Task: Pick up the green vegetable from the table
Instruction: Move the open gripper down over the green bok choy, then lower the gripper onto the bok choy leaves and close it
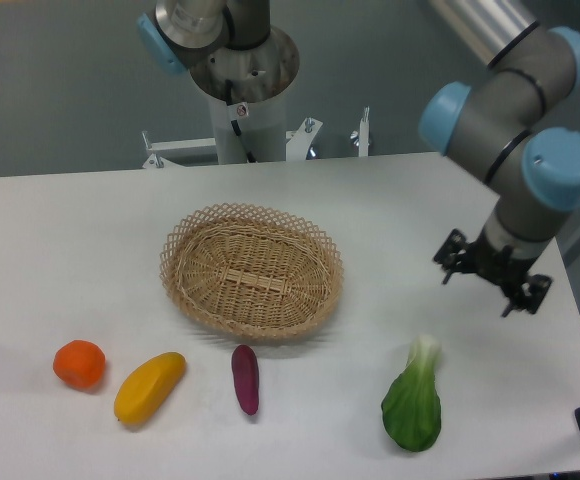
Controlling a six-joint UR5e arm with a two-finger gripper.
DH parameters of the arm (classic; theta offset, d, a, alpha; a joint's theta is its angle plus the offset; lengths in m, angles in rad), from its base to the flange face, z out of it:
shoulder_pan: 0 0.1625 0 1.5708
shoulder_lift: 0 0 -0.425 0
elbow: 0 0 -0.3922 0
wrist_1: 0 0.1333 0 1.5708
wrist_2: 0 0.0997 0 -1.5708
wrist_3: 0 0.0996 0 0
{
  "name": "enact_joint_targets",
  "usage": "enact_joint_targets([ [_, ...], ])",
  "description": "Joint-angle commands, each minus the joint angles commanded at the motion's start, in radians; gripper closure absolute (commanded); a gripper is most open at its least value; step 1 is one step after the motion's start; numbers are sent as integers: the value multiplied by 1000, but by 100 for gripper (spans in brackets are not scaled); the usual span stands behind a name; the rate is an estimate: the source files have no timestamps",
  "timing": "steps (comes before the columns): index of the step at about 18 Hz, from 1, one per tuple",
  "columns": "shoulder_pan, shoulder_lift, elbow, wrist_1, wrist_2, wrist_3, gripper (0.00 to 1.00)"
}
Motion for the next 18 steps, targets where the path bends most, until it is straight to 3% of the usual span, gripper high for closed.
enact_joint_targets([
  [8, -23, -63, -6, 69, -5, -41, 0],
  [18, -64, -107, -57, 230, 3, -136, 0],
])
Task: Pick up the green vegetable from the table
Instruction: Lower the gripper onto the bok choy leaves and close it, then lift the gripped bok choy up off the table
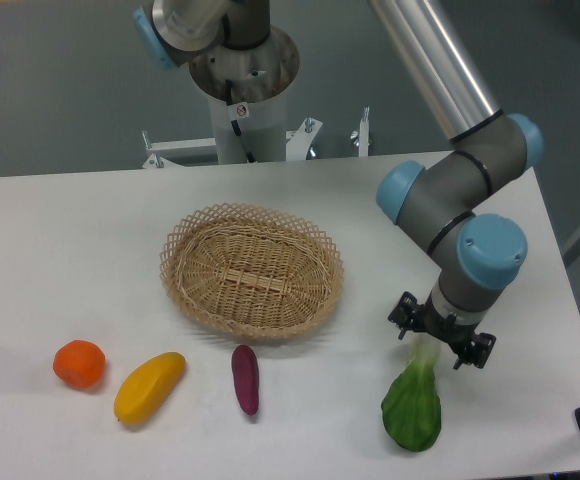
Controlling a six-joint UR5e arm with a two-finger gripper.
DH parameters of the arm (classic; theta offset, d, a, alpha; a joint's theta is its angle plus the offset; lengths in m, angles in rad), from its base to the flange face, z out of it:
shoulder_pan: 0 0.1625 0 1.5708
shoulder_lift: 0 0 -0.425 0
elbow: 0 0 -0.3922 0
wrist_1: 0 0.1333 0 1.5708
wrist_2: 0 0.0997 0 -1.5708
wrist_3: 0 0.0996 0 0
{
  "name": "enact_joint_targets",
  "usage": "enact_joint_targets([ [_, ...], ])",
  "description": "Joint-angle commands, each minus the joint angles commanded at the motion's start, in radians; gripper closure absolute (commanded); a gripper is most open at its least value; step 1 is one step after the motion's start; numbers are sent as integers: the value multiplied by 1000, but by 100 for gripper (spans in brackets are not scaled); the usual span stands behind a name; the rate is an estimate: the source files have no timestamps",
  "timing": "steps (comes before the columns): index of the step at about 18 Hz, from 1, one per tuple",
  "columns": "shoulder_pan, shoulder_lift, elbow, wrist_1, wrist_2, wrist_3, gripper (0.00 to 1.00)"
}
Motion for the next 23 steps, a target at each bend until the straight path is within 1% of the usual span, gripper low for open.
enact_joint_targets([
  [3, -12, -20, 3, 15, 14, -38, 0],
  [5, -20, -31, 2, 49, 44, -68, 0],
  [6, -21, -35, 2, 55, 60, -71, 0],
  [7, -22, -37, 2, 57, 64, -71, 2],
  [8, -22, -37, 2, 57, 64, -69, 11],
  [9, -23, -38, 0, 57, 67, -71, 26],
  [10, -23, -40, 0, 58, 77, -71, 35],
  [11, -28, -40, 2, 58, 93, -69, 39],
  [13, -31, -40, 2, 57, 127, -72, 52],
  [15, -31, -37, 11, 55, 121, -72, 67],
  [16, -31, -35, 14, 54, 117, -72, 70],
  [18, -29, -26, 15, 48, 114, -71, 86],
  [19, -28, -20, 15, 45, 107, -71, 88],
  [23, -17, 5, 11, 42, 52, -72, 87],
])
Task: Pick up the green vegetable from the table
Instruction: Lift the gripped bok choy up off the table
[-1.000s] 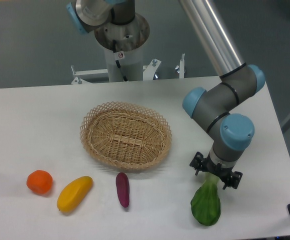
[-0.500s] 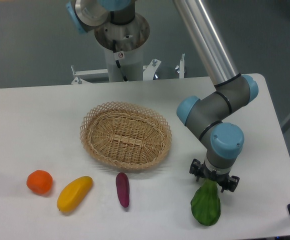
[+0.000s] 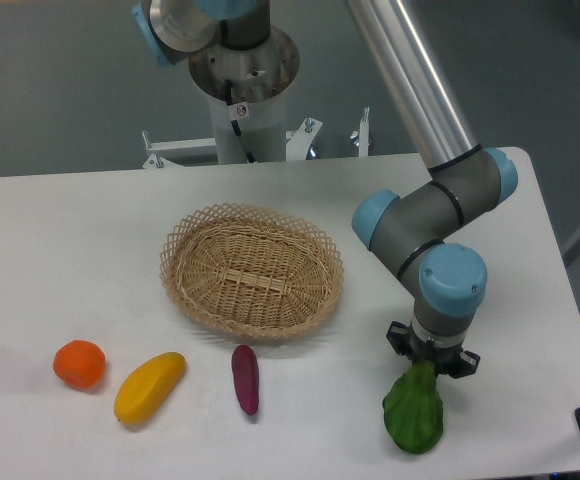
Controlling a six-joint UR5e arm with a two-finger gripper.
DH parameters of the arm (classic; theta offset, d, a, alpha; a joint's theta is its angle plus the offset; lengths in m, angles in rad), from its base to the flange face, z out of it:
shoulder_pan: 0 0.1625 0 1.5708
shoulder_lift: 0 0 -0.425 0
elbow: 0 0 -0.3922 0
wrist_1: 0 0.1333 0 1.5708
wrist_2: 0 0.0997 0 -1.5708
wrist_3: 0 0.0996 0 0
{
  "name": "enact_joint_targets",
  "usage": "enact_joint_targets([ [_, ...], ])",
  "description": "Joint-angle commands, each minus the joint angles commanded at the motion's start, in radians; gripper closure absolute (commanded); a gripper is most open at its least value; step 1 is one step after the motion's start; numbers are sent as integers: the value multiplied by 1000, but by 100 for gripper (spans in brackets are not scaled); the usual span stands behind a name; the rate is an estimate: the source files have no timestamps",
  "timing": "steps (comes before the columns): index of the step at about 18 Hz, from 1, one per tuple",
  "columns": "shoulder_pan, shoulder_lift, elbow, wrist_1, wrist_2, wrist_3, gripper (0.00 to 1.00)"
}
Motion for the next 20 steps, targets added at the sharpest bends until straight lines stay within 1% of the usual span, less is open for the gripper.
enact_joint_targets([
  [4, 28, 34, 3, -5, -15, 9, 87],
  [7, 55, 74, 8, -60, -17, 24, 87],
  [9, 77, 101, 12, -115, -18, 44, 87],
  [10, 86, 110, 17, -142, -18, 46, 87],
  [12, 97, 124, 40, -179, -17, 60, 87],
  [16, 132, 143, 55, -193, -11, 77, 87],
  [19, 170, 156, 58, -215, -15, 167, 86],
  [20, 181, 164, 58, -234, -14, 199, 86],
])
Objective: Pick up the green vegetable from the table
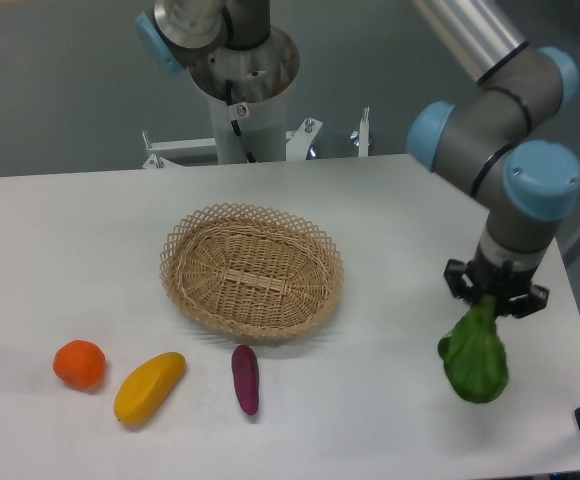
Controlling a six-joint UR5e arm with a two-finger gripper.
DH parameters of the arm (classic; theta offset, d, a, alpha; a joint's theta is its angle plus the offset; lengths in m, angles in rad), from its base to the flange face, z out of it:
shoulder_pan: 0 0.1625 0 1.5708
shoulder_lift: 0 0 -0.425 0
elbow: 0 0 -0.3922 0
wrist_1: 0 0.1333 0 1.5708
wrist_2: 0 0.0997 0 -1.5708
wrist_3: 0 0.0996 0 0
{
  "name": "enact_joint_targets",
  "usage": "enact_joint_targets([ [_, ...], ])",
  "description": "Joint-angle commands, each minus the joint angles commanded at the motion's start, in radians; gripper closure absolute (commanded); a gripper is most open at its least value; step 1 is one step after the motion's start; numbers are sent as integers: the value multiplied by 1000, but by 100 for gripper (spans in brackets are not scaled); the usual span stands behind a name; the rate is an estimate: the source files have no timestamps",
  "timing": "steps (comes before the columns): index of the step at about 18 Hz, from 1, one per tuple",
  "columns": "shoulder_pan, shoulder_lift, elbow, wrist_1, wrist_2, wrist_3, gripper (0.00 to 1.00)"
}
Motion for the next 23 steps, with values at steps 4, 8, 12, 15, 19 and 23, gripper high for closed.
enact_joint_targets([
  [4, 28, 0, 6, -31, 6, 101, 85],
  [8, 40, -9, 21, -39, 2, 109, 85],
  [12, 38, -11, 23, -40, 6, 109, 85],
  [15, 38, -14, 31, -49, 5, 121, 84],
  [19, 37, -14, 32, -52, 9, 128, 81],
  [23, 35, -14, 32, -52, 9, 128, 81],
])
